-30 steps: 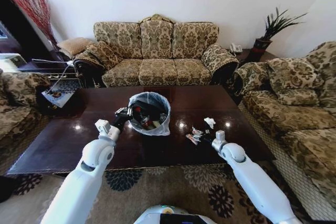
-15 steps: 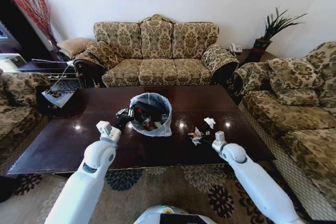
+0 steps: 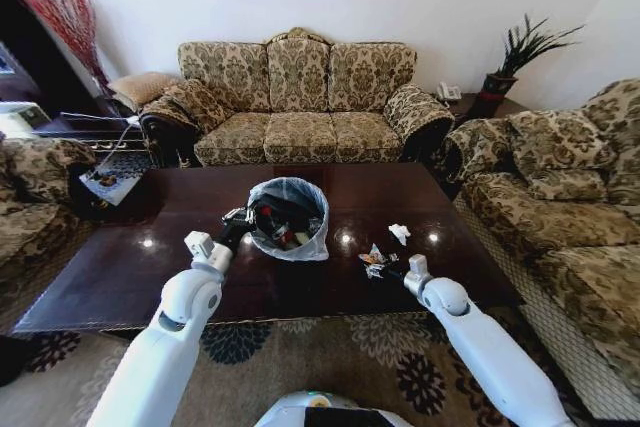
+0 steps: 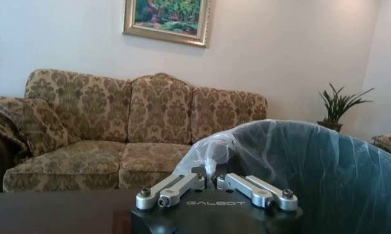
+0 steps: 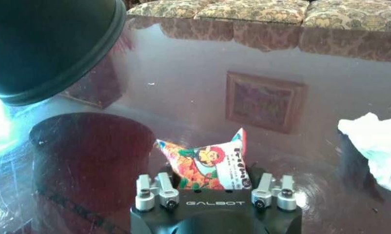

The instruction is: Move to the front of the table and place the trash on the table into the trash bin.

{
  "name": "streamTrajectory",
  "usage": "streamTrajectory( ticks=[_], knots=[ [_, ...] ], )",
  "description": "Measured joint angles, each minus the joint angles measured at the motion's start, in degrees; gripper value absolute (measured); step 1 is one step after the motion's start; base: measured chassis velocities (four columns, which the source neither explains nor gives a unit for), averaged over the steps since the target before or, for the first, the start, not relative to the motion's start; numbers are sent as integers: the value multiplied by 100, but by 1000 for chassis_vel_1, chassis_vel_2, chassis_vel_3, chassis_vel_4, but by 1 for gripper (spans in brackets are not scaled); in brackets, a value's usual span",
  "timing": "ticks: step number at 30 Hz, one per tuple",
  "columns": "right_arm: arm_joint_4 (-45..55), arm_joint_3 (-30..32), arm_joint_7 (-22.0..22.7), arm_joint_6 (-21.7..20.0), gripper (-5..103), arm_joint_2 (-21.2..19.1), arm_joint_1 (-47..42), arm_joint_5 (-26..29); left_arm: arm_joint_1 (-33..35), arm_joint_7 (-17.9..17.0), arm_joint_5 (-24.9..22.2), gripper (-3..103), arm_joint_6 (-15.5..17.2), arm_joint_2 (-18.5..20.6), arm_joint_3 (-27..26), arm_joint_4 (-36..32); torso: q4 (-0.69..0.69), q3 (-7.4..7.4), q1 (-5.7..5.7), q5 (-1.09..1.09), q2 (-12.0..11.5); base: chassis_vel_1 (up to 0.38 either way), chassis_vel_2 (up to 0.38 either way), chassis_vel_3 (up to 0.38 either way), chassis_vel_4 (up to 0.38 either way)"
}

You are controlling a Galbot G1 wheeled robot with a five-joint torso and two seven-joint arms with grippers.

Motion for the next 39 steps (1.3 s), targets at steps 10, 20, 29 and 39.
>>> streamTrajectory(
  ticks=[10,20,29,39],
  knots=[
    [942,243,599,8,29,-48,80,297,4,13,-8,3,-23,6,3,-37,0,0,0,0,0,0,0,0,0],
    [2811,-47,1813,-538,21,-644,1620,1449,-29,30,41,3,-65,-64,146,28,2,0,0,-2,0,0,0,0,0],
    [3414,-1391,2389,-1037,21,-961,3357,2852,-77,47,147,3,-61,-147,269,118,-2,0,0,0,0,0,0,0,0],
    [3218,-2724,2459,-1127,21,-313,3753,2715,45,33,158,3,-40,-35,209,1,2,0,0,-2,0,0,0,0,0]
  ],
)
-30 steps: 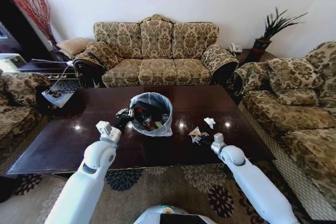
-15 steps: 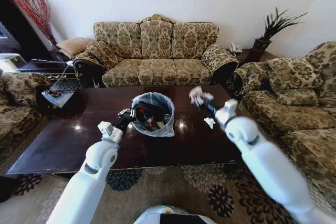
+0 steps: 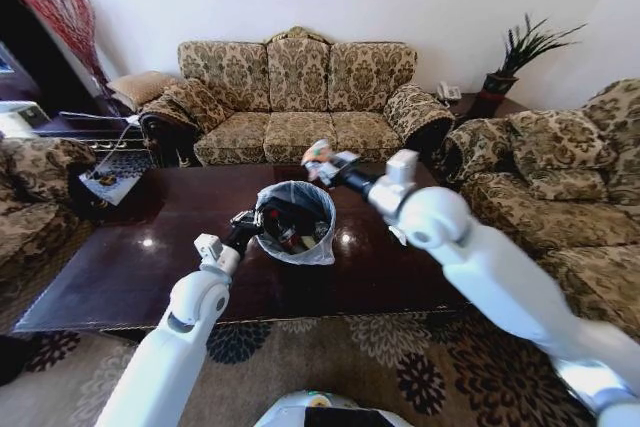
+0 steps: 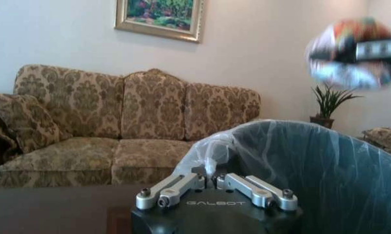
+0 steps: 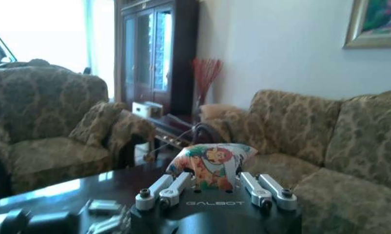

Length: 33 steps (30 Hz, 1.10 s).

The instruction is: Move to the front of the table and place the trash on the table into the trash bin.

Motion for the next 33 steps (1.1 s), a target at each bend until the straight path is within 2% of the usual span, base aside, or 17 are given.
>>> streamTrajectory(
  ticks=[1,3,6,8,9,11,13,14,17,21,27,31,32,33],
  knots=[
    [4,-65,-52,-2,20,-11,-74,-36,0,-5,-4,3,5,10,-13,-7,-3,0,-1,1,0,0,0,0,0],
    [13,-189,-179,-2,30,-52,-228,-169,0,-15,-16,3,10,24,-28,-27,-5,0,-1,2,0,0,0,0,0],
    [13,-230,-237,-3,36,-58,-277,-224,1,-16,-20,3,13,42,-30,-47,-4,0,-1,2,0,0,0,0,0],
    [2,-236,-266,-3,47,-34,-251,-235,2,-17,-26,3,17,68,-30,-55,-2,0,-1,1,0,0,0,0,0],
    [2,-236,-266,-3,47,-34,-251,-235,2,-17,-26,3,17,68,-30,-55,-2,0,-1,1,0,0,0,0,0],
    [-46,-240,-278,-2,57,8,-195,-241,-11,-17,-39,3,27,86,-26,-57,-1,0,-1,1,0,0,0,0,0],
    [-60,-241,-278,-2,57,19,-186,-245,-15,-17,-43,3,28,89,-24,-58,-1,0,-1,1,0,0,0,0,0],
    [-81,-251,-278,0,68,34,-173,-253,-29,-17,-66,3,33,94,-20,-64,-1,0,-1,1,0,0,0,0,0],
    [-83,-269,-275,2,74,34,-173,-261,-44,-15,-94,3,36,100,-18,-65,-2,0,0,2,0,0,0,0,0],
    [-98,-275,-268,16,95,20,-193,-271,-60,-4,-107,3,37,98,-13,-65,-2,0,-1,2,0,0,0,0,0],
    [-170,-110,-240,258,100,18,-292,-358,-65,6,-116,3,37,79,-19,-81,-1,0,0,2,0,0,0,0,0],
    [-190,574,-65,516,100,-71,-718,-354,-36,6,-130,3,36,70,-131,-88,-1,0,-1,2,0,0,0,0,0],
    [-226,807,154,665,100,-133,-927,-361,-16,6,-134,3,34,70,-175,-93,-2,-1,-1,3,0,0,0,0,0],
    [-226,807,154,665,100,-133,-927,-361,-16,6,-134,3,34,70,-175,-93,-2,-1,-1,3,0,0,0,0,0]
  ],
)
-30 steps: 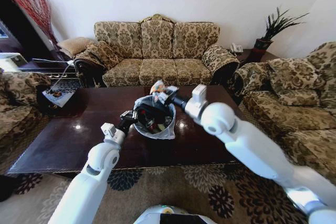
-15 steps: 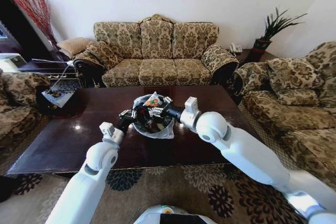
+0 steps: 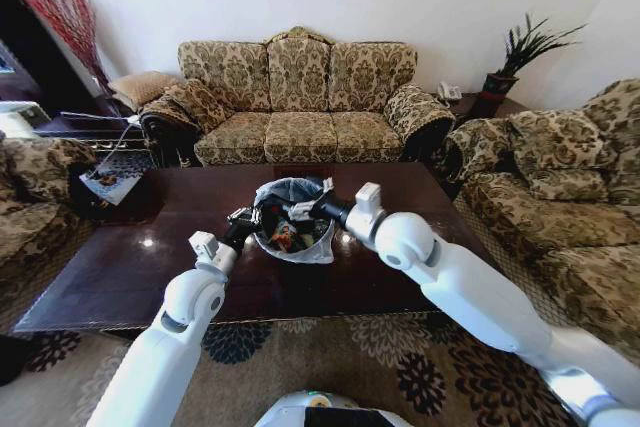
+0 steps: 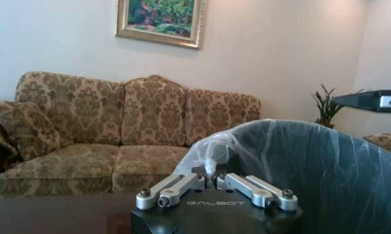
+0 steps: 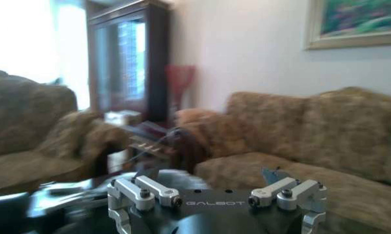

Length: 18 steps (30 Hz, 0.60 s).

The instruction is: Move to the front of the table and place the trash on the table into the trash bin.

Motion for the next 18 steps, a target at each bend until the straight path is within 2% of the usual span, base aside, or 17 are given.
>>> streamTrajectory(
  ticks=[2,3,4,7,8,11,18],
  knots=[
    [-145,566,291,237,100,-92,-488,-133,22,-1,-3,3,-4,-5,-41,-38,2,0,0,2,0,0,0,0,0],
    [-298,976,276,318,100,-132,-814,-334,14,-1,-6,3,-9,-23,-39,-55,1,0,0,-1,0,0,0,0,0],
    [-298,976,276,318,100,-132,-814,-334,14,-1,-6,3,-9,-23,-39,-55,1,0,0,-1,0,0,0,0,0],
    [-659,1793,172,397,100,-118,-1608,-656,-1,1,-8,3,-17,-42,-12,-63,-2,1,0,2,0,0,0,0,0],
    [-659,1793,172,397,100,-118,-1608,-656,-1,1,-8,3,-17,-42,-12,-63,-2,1,0,2,0,0,0,0,0],
    [-1081,2890,-37,403,100,108,-2594,-937,-9,11,-6,3,-41,-35,-5,-39,-4,0,0,2,0,0,0,0,0],
    [-1824,3395,-337,558,100,486,-2980,-1498,-13,17,5,3,-51,-60,42,-36,0,0,0,1,0,0,0,0,0]
  ],
)
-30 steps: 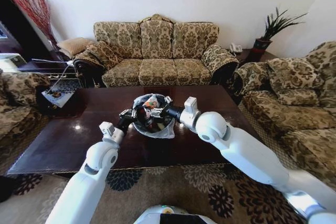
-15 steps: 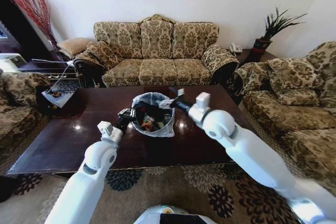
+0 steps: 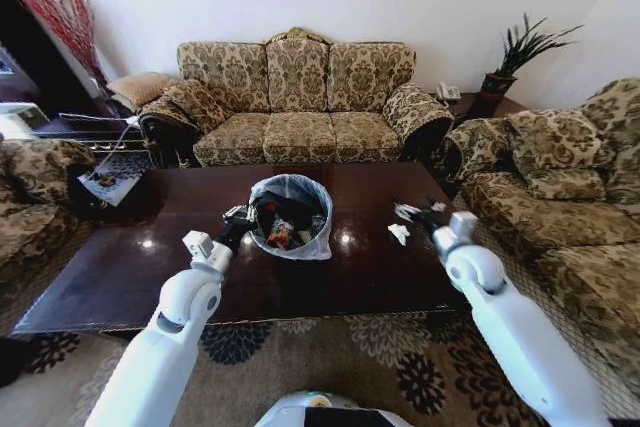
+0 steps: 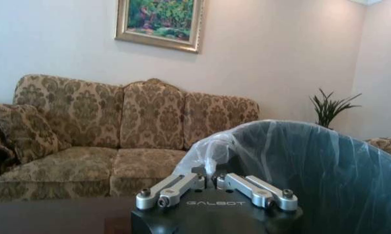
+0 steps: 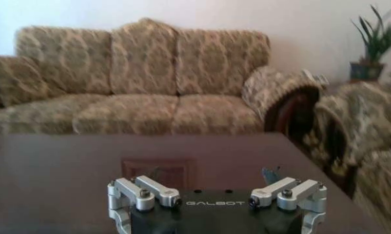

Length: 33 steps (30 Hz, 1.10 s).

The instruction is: Move to the front of the table and place the trash on the table into the trash bin.

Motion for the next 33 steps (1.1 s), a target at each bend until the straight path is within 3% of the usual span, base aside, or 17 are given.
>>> streamTrajectory(
  ticks=[4,6,18,22,24,26,28,31,32,33],
  knots=[
    [-632,-96,-138,213,100,272,124,-288,16,5,6,3,0,-34,19,-44,0,0,0,-1,0,0,0,0,0],
    [-1289,-294,-227,685,100,544,327,-610,29,8,6,3,-1,-41,16,-79,1,0,0,1,0,0,0,0,0],
    [-2982,-593,-312,1181,103,1145,1200,-976,42,8,-6,3,-1,-22,-4,-83,1,1,1,-2,0,0,0,0,0],
    [-3224,-601,-374,1276,95,1230,1326,-972,3,9,-6,3,-1,-35,27,-43,0,0,1,-3,0,0,0,0,0],
    [-3363,-633,-458,1351,80,1264,1352,-973,-17,8,-7,3,-1,-35,36,-12,0,1,1,-2,0,0,0,0,0],
    [-3405,-638,-475,1370,80,1273,1357,-977,-20,8,-7,3,-1,-35,39,-3,0,1,1,-2,0,0,0,0,0],
    [-3513,-630,-499,1427,68,1306,1377,-1003,-25,8,-7,3,-1,-31,42,21,0,1,1,-1,0,0,0,0,0],
    [-3578,-615,-509,1449,63,1318,1389,-1012,-25,9,-7,3,-1,-28,47,31,0,1,1,-1,0,0,0,0,0],
    [-3596,-608,-522,1455,52,1314,1392,-1013,-25,9,-7,3,-1,-28,49,35,0,1,1,-2,0,0,0,0,0],
    [-3599,-608,-523,1456,52,1311,1393,-1013,-25,9,-7,3,-1,-29,50,36,0,1,1,-1,0,0,0,0,0]
  ],
)
